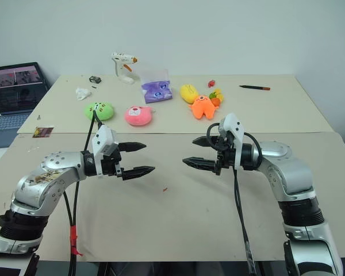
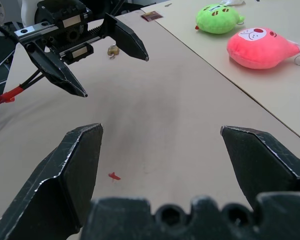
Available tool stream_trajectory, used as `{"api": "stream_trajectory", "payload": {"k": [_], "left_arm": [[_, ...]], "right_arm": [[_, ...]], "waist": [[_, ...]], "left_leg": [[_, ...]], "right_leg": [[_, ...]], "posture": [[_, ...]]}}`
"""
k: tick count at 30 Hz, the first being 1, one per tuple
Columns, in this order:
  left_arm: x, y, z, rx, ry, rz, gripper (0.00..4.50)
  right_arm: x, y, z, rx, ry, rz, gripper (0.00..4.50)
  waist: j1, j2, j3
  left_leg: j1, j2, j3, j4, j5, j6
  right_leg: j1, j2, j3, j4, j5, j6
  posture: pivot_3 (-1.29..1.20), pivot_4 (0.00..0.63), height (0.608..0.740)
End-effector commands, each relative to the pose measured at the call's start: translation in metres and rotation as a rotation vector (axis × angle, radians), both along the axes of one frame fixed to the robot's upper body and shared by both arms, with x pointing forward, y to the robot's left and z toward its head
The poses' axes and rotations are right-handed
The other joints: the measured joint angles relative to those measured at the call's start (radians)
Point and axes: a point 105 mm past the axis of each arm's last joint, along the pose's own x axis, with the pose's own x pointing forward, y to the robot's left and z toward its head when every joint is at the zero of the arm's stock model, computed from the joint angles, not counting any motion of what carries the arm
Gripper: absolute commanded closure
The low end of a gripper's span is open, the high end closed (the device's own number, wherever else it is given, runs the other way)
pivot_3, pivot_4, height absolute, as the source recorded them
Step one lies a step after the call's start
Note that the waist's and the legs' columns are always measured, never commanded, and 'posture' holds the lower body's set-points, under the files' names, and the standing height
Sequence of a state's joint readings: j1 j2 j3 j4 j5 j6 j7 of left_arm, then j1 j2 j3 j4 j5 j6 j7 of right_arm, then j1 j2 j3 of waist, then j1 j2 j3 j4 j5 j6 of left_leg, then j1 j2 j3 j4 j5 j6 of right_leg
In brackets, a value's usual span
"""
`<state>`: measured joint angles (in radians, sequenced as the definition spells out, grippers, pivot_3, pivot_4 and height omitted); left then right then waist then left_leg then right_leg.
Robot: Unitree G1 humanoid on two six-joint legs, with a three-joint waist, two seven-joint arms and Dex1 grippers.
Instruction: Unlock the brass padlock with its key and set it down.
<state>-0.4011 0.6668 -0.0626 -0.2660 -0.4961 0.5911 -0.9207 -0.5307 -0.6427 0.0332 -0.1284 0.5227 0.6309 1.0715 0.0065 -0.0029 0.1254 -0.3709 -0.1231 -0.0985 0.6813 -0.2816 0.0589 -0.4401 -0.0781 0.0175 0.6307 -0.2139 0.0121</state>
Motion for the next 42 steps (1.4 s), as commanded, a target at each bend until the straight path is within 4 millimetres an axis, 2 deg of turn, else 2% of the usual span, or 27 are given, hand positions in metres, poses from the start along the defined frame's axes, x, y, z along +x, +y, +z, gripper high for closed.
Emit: {"api": "stream_trajectory", "payload": {"k": [1,4,6,10,12,15,19,23,25,33,42], "left_arm": [[0.01,0.021,0.011,-0.058,-0.023,0.101,0.0],[0.032,0.087,0.004,-0.141,0.0,0.426,0.0],[0.035,0.108,0.0,-0.15,-0.035,0.542,0.0],[0.03,0.151,-0.008,-0.193,-0.082,0.726,0.0],[0.026,0.164,-0.011,-0.188,-0.106,0.781,0.0],[0.015,0.174,-0.026,-0.173,-0.049,0.784,0.0],[0.007,0.199,-0.025,-0.217,-0.02,0.851,0.0],[0.008,0.229,-0.03,-0.148,-0.038,0.972,0.0],[0.011,0.234,-0.034,-0.152,-0.035,1.006,0.0],[0.018,0.224,-0.065,-0.111,0.045,0.998,0.0],[0.025,0.224,-0.075,-0.085,0.057,0.995,0.0]], "right_arm": [[0.006,-0.008,0.008,0.002,-0.071,-0.026,0.05],[0.013,-0.011,0.005,0.002,-0.081,-0.046,0.05],[0.014,-0.011,0.003,0.007,-0.083,-0.047,0.05],[0.016,-0.01,0.002,0.014,-0.081,-0.047,0.05],[0.017,-0.01,0.001,0.014,-0.081,-0.047,0.05],[0.018,-0.01,0.0,0.015,-0.077,-0.045,0.05],[0.019,-0.01,0.001,0.018,-0.081,-0.049,0.05],[0.018,-0.011,-0.001,0.019,-0.079,-0.058,0.05],[0.017,-0.011,-0.001,0.02,-0.078,-0.06,0.05],[0.015,-0.014,0.0,0.013,-0.09,-0.082,0.05],[0.014,-0.015,0.005,0.009,-0.116,-0.097,0.05]], "waist": [[0.001,0.0,0.0],[-0.008,0.0,0.0],[-0.014,0.0,0.0],[-0.01,0.0,0.0],[-0.008,0.0,0.0],[-0.004,0.0,0.0],[-0.001,0.0,0.0],[-0.001,0.0,0.0],[0.0,0.0,0.0],[0.002,0.0,0.0],[0.0,0.0,0.0]], "left_leg": [[0.0,0.0,0.0,0.0,0.0,0.0],[0.001,0.0,0.0,0.0,0.0,0.0],[0.002,0.0,0.0,-0.001,0.001,-0.001],[0.001,0.0,0.0,-0.001,0.0,-0.001],[0.001,0.0,0.0,-0.001,0.0,-0.001],[0.001,0.0,0.0,-0.001,0.0,-0.001],[0.001,0.0,0.0,-0.001,0.0,-0.001],[0.002,0.0,0.0,-0.001,0.0,-0.001],[0.002,0.0,0.0,-0.001,0.0,-0.001],[0.001,0.0,0.0,-0.001,0.0,0.0],[0.001,0.0,0.0,-0.001,0.0,0.0]], "right_leg": [[0.0,0.0,0.0,0.0,0.0,0.0],[0.0,0.001,0.0,0.001,0.0,0.0],[-0.001,0.001,0.0,0.001,0.0,0.0],[0.0,0.001,0.0,0.0,0.0,0.0],[0.0,0.0,0.0,0.0,0.0,0.0],[0.0,0.0,0.0,0.0,0.0,0.0],[0.0,0.0,0.0,0.0,0.0,0.0],[0.0,0.0,0.0,0.001,0.0,0.0],[0.0,0.0,0.0,0.001,0.0,0.0],[0.0,0.0,0.0,0.001,0.0,0.0],[0.0,0.0,0.0,0.001,0.0,0.0]], "posture": [[0.0,0.15,0.74],[0.0,0.15,0.74],[0.0,0.15,0.74],[0.0,0.15,0.74],[0.0,0.15,0.74],[0.0,0.15,0.74],[0.0,0.15,0.74],[0.0,0.15,0.74],[0.0,0.15,0.74],[0.0,0.15,0.74],[0.0,0.15,0.74]]}}
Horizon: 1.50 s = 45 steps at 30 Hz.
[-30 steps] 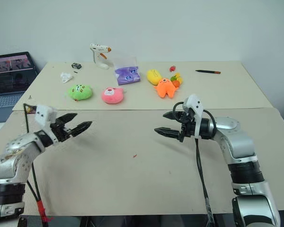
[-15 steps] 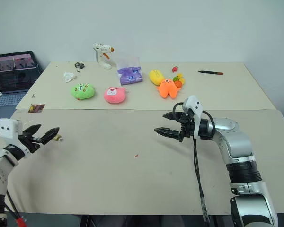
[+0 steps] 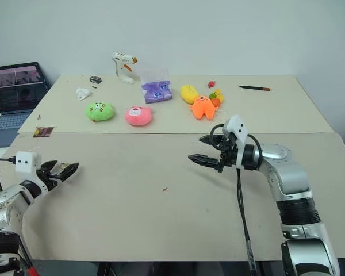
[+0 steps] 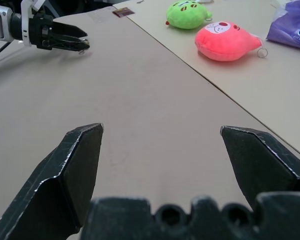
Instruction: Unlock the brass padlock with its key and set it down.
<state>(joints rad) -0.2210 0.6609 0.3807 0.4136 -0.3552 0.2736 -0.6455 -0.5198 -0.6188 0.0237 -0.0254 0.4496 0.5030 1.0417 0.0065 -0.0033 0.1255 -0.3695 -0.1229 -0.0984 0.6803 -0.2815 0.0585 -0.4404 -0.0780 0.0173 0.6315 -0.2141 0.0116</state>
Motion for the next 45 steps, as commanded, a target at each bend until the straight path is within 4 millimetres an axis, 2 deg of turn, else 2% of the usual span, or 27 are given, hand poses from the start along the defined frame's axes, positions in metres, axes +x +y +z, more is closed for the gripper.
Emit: {"api": "stream_trajectory", "payload": {"k": [1,8,12,13,14,20,24,26,28,32,37,40,43,45], "left_arm": [[0.004,0.0,0.006,0.02,-0.029,-0.01,0.0],[0.002,-0.004,-0.004,0.012,0.004,-0.023,0.0],[-0.001,-0.003,-0.013,-0.008,0.047,-0.013,1.02],[-0.002,-0.003,-0.014,-0.009,0.057,-0.017,1.5],[-0.002,-0.003,-0.015,-0.002,0.061,-0.017,1.63],[0.003,-0.007,-0.001,-0.015,0.001,-0.018,1.63],[0.004,-0.065,0.025,-0.084,-0.102,-0.254,1.63],[-0.006,-0.103,0.033,-0.127,-0.117,-0.422,1.63],[-0.016,-0.129,0.034,-0.125,-0.101,-0.542,1.63],[-0.021,-0.153,0.031,-0.085,-0.059,-0.618,1.63],[0.0,-0.16,0.012,-0.027,0.033,-0.412,1.63],[-0.004,-0.184,0.009,-0.119,0.033,-0.401,1.63],[-0.011,-0.194,-0.002,-0.096,0.074,-0.392,1.63],[-0.014,-0.198,-0.003,-0.149,0.092,-0.354,1.63]], "right_arm": [[-0.003,-0.001,0.015,0.01,-0.066,0.001,0.05],[-0.002,0.0,0.018,0.002,-0.083,-0.003,0.05],[-0.001,0.0,0.019,0.0,-0.089,-0.004,0.0],[-0.001,0.0,0.02,0.0,-0.09,-0.004,0.0],[-0.001,0.001,0.02,0.0,-0.091,-0.003,0.0],[-0.001,0.002,0.021,-0.001,-0.096,-0.001,0.0],[-0.001,0.001,0.02,-0.002,-0.097,-0.001,0.0],[0.0,0.002,0.02,-0.003,-0.097,-0.001,0.0],[0.0,0.002,0.02,-0.003,-0.099,-0.002,0.0],[0.0,0.002,0.021,-0.003,-0.102,-0.001,0.0],[-0.001,0.002,0.022,0.0,-0.114,-0.012,0.0],[-0.002,0.001,0.021,0.007,-0.116,-0.026,0.0],[-0.003,0.001,0.02,0.009,-0.115,-0.034,0.0],[-0.004,0.0,0.02,0.011,-0.116,-0.04,0.0]], "waist": [[0.0,0.0,0.0],[0.0,0.0,0.0],[0.0,0.0,0.0],[0.0,0.0,0.0],[0.0,0.0,0.0],[0.0,0.0,0.0],[0.004,0.0,0.0],[0.004,0.0,0.0],[0.003,0.0,0.0],[-0.005,0.0,0.0],[-0.003,0.0,0.0],[-0.001,0.0,0.0],[0.0,-0.001,0.0],[0.002,-0.001,0.0]], "left_leg": [[0.0,0.0,0.0,0.0,0.0,0.0],[0.0,0.0,0.0,0.0,0.0,0.0],[0.0,0.0,0.0,0.0,0.0,0.0],[0.0,0.0,0.0,0.0,0.0,0.0],[0.0,0.0,0.0,0.0,0.0,0.0],[0.0,0.0,0.0,0.0,0.0,0.0],[0.0,0.0,0.0,0.0,0.0,0.0],[-0.001,0.0,0.0,0.0,0.0,0.001],[-0.001,0.0,0.0,0.0,-0.001,0.001],[0.0,0.0,0.0,0.0,0.0,0.0],[0.001,0.0,0.0,0.0,0.0,0.0],[0.0,0.0,0.0,0.0,0.0,0.0],[-0.001,0.0,0.0,0.0,0.0,0.0],[0.0,0.0,0.0,0.0,0.0,0.0]], "right_leg": [[0.0,0.0,0.0,0.0,0.0,0.0],[0.0,0.0,0.0,0.0,0.0,0.0],[0.0,0.0,0.0,0.0,0.0,0.0],[0.0,0.0,0.0,0.0,0.0,0.0],[0.0,0.0,0.0,0.0,0.0,0.0],[0.0,0.0,0.0,0.0,0.0,0.0],[0.0,-0.001,0.0,0.0,0.0,0.0],[0.0,-0.001,0.0,0.0,0.0,0.0],[0.0,-0.001,0.0,-0.001,0.0,0.0],[0.0,0.0,0.001,0.0,0.0,0.0],[0.001,0.0,0.001,0.0,0.0,0.0],[0.001,0.0,0.001,0.0,0.0,0.0],[0.0,0.0,0.0,-0.001,0.0,0.0],[0.0,0.0,0.0,-0.001,0.0,0.0]], "posture": [[0.0,0.15,0.74],[0.0,0.15,0.74],[0.0,0.15,0.74],[0.0,0.15,0.74],[0.0,0.15,0.74],[0.0,0.15,0.74],[0.0,0.15,0.74],[0.0,0.15,0.74],[0.0,0.15,0.74],[0.0,0.15,0.74],[0.0,0.15,0.74],[0.0,0.15,0.74],[0.0,0.15,0.74],[0.0,0.15,0.74]]}}
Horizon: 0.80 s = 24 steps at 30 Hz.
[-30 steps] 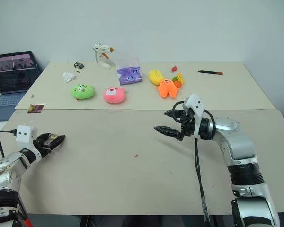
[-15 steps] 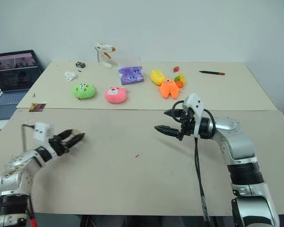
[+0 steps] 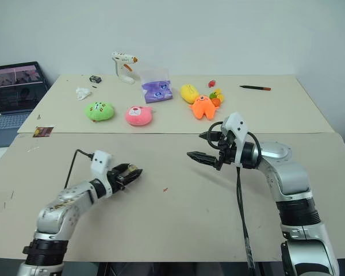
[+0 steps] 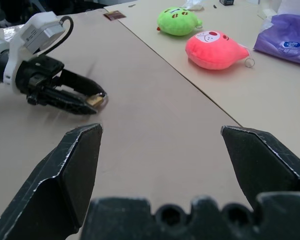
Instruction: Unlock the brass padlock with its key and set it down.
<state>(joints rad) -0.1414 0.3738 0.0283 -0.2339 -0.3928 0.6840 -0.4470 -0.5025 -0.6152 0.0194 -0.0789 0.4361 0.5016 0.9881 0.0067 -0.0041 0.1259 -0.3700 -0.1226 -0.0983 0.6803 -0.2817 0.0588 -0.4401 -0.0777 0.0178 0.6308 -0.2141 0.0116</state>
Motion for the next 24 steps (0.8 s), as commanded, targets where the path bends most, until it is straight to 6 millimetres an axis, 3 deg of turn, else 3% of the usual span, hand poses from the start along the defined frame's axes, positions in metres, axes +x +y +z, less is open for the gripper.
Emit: {"api": "stream_trajectory", "payload": {"k": [1,2,4,5,7,12,14,17,19,24], "left_arm": [[-0.005,-0.008,0.006,-0.06,0.016,0.049,1.63],[-0.006,-0.01,0.008,-0.079,0.018,0.054,1.63],[-0.006,-0.011,0.012,-0.081,0.02,0.053,0.95],[-0.005,-0.01,0.014,-0.066,0.015,0.049,0.85],[-0.003,-0.009,0.02,-0.051,0.0,0.045,0.09],[0.004,0.003,0.052,0.024,-0.078,-0.014,0.04],[0.014,0.018,0.082,0.058,-0.211,-0.048,0.04],[0.019,0.029,0.109,0.144,-0.37,-0.167,0.04],[0.017,0.031,0.11,0.227,-0.422,-0.355,0.04],[0.015,0.055,0.088,0.401,-0.324,-0.704,0.04]], "right_arm": [[-0.003,-0.001,0.016,0.022,-0.073,-0.004,0.0],[-0.003,-0.001,0.016,0.023,-0.074,-0.005,0.0],[-0.003,0.0,0.016,0.024,-0.074,-0.006,0.0],[-0.002,0.0,0.015,0.024,-0.075,-0.004,0.0],[-0.002,0.001,0.015,0.024,-0.075,-0.001,0.0],[0.0,0.003,0.015,0.024,-0.076,0.004,0.0],[-0.001,0.004,0.014,0.027,-0.076,0.007,0.0],[-0.001,0.006,0.013,0.032,-0.076,0.01,0.0],[-0.001,0.008,0.011,0.038,-0.076,0.012,0.0],[-0.006,0.01,0.01,0.064,-0.075,-0.002,0.0]], "waist": [[0.003,0.0,0.0],[0.003,0.0,0.0],[0.005,0.0,0.0],[0.005,0.0,0.0],[0.004,0.0,0.0],[0.004,0.0,0.0],[0.004,0.0,0.0],[0.004,0.0,0.0],[0.003,0.0,0.0],[0.003,0.0,0.0]], "left_leg": [[0.0,0.0,0.0,0.0,0.0,0.0],[0.0,0.0,0.0,0.0,0.0,0.0],[0.001,0.0,0.0,0.001,0.001,-0.001],[0.001,0.0,0.0,0.001,0.001,-0.001],[0.001,0.0,0.0,0.001,0.001,-0.001],[0.001,0.0,0.0,0.0,0.001,-0.002],[0.001,0.0,0.0,0.0,0.001,-0.002],[0.001,0.0,0.0,0.0,0.001,-0.002],[0.001,0.0,0.0,0.0,0.001,-0.002],[0.001,0.0,0.0,-0.001,0.001,-0.002]], "right_leg": [[0.0,0.0,0.0,0.0,0.0,0.0],[0.001,0.0,0.0,0.0,0.0,0.0],[0.002,0.0,0.0,0.0,0.0,0.0],[0.002,0.0,0.0,0.0,0.0,0.0],[0.002,0.0,0.0,0.001,0.0,0.0],[0.001,0.0,0.0,0.001,0.0,0.0],[0.001,0.0,0.0,0.001,0.0,0.0],[0.0,0.0,-0.001,0.001,0.0,0.0],[0.0,0.0,-0.001,0.0,0.0,0.0],[0.0,0.0,-0.001,0.0,0.0,-0.001]], "posture": [[0.0,0.15,0.74],[0.0,0.15,0.74],[0.0,0.15,0.74],[0.0,0.15,0.74],[0.0,0.15,0.74],[0.0,0.15,0.74],[0.0,0.15,0.74],[0.0,0.15,0.74],[0.0,0.15,0.74],[0.0,0.15,0.74]]}}
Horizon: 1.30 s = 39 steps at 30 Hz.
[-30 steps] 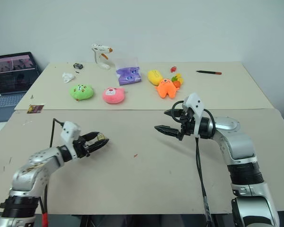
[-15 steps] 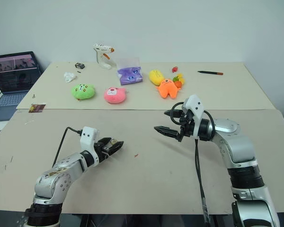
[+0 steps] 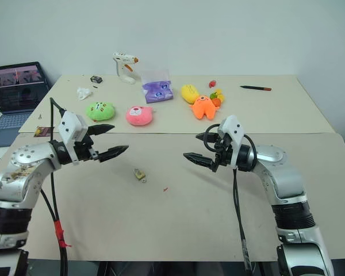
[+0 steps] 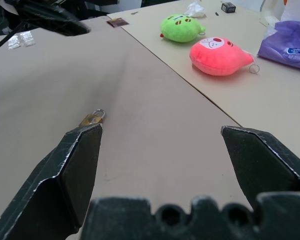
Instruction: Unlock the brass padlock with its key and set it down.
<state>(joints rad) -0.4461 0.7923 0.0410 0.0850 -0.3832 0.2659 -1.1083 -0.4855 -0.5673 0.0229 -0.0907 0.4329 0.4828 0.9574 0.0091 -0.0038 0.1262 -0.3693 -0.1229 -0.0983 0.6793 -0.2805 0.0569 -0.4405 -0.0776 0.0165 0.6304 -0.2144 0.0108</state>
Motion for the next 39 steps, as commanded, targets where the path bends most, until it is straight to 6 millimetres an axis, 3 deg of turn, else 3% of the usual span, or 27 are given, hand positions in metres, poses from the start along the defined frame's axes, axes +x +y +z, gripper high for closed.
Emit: {"api": "stream_trajectory", "payload": {"k": [1,5,8,15,17,20,29,34,39], "left_arm": [[0.002,0.011,-0.009,0.177,-0.014,-0.202,0.04],[0.017,0.016,-0.021,0.337,-0.05,-0.316,0.04],[0.03,-0.003,-0.022,0.378,-0.072,-0.412,0.04],[0.022,-0.018,-0.048,0.544,-0.09,-0.616,0.04],[0.019,-0.017,-0.055,0.607,-0.085,-0.664,0.04],[0.016,-0.009,-0.06,0.682,-0.078,-0.696,0.04],[0.024,-0.024,-0.054,0.644,-0.065,-0.688,0.04],[0.034,-0.052,-0.041,0.534,-0.061,-0.673,0.04],[0.034,-0.061,-0.044,0.55,-0.049,-0.702,0.04]], "right_arm": [[-0.006,0.001,0.012,0.028,-0.064,-0.006,0.0],[-0.014,0.003,0.005,0.042,-0.052,-0.025,0.0],[-0.016,0.0,0.003,0.063,-0.043,-0.05,0.0],[-0.028,0.01,0.0,0.09,-0.038,-0.076,0.0],[-0.029,0.01,0.0,0.093,-0.036,-0.078,0.0],[-0.03,0.014,-0.001,0.097,-0.031,-0.075,0.0],[-0.032,0.021,-0.004,0.119,-0.025,-0.071,0.0],[-0.036,0.014,-0.004,0.124,-0.033,-0.128,0.0],[-0.043,0.011,-0.003,0.128,-0.038,-0.161,0.0]], "waist": [[0.001,0.0,0.0],[0.006,0.0,0.0],[0.007,-0.001,0.0],[-0.026,-0.001,0.0],[-0.03,-0.001,0.0],[-0.027,-0.002,0.001],[-0.02,-0.002,0.001],[-0.018,-0.003,0.001],[-0.027,-0.003,0.001]], "left_leg": [[0.0,0.0,0.0,0.0,0.0,0.0],[-0.001,-0.001,-0.001,0.001,0.0,0.0],[-0.002,-0.002,-0.001,0.002,-0.001,0.001],[-0.009,-0.001,-0.001,0.004,-0.001,0.002],[-0.016,-0.002,0.0,0.01,-0.001,0.002],[-0.019,-0.002,0.0,0.017,-0.001,0.002],[-0.019,-0.002,0.0,0.02,-0.001,0.003],[-0.019,-0.003,0.0,0.022,-0.001,0.004],[-0.02,-0.003,0.001,0.022,-0.002,0.004]], "right_leg": [[0.0,0.0,0.0,0.0,0.0,0.0],[0.0,0.0,-0.002,0.0,0.0,0.0],[0.0,-0.001,-0.003,0.0,0.0,0.0],[-0.007,0.0,-0.002,0.003,0.0,0.001],[-0.015,-0.001,-0.001,0.015,0.0,0.001],[-0.017,0.0,-0.001,0.017,0.0,0.001],[-0.016,0.002,-0.004,0.018,0.0,0.001],[-0.016,0.002,-0.005,0.018,0.0,0.001],[-0.016,0.002,-0.005,0.018,0.0,0.002]], "posture": [[0.0,0.15,0.74],[0.0,0.15,0.74],[0.0,0.15,0.74],[0.0,0.15,0.74],[0.0,0.15,0.74],[0.0,0.15,0.74],[0.0,0.15,0.74],[0.0,0.15,0.74],[0.0,0.15,0.74]]}}
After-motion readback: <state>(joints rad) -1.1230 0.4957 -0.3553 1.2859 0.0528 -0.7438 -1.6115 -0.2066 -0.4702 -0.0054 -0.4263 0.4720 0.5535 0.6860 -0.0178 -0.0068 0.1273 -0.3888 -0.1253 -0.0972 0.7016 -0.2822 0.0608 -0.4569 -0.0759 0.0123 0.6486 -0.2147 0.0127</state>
